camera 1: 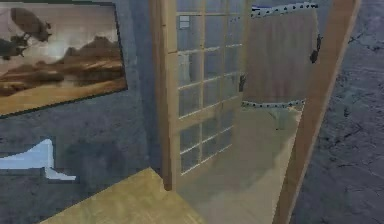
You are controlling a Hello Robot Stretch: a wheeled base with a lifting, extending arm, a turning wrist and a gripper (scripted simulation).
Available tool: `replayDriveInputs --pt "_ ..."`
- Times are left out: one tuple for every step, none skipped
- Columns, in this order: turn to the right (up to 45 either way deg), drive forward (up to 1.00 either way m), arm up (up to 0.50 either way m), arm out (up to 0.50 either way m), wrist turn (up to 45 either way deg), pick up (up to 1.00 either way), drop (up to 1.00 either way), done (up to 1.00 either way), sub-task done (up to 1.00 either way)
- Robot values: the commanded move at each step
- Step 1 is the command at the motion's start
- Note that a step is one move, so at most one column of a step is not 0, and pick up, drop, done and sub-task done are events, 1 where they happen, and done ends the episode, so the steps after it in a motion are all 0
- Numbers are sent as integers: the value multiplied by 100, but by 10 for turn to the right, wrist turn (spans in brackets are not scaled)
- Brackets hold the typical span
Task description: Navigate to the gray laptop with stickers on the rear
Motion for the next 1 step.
replayDriveInputs --pt "0 50 0 0 0 0 0 0 0"
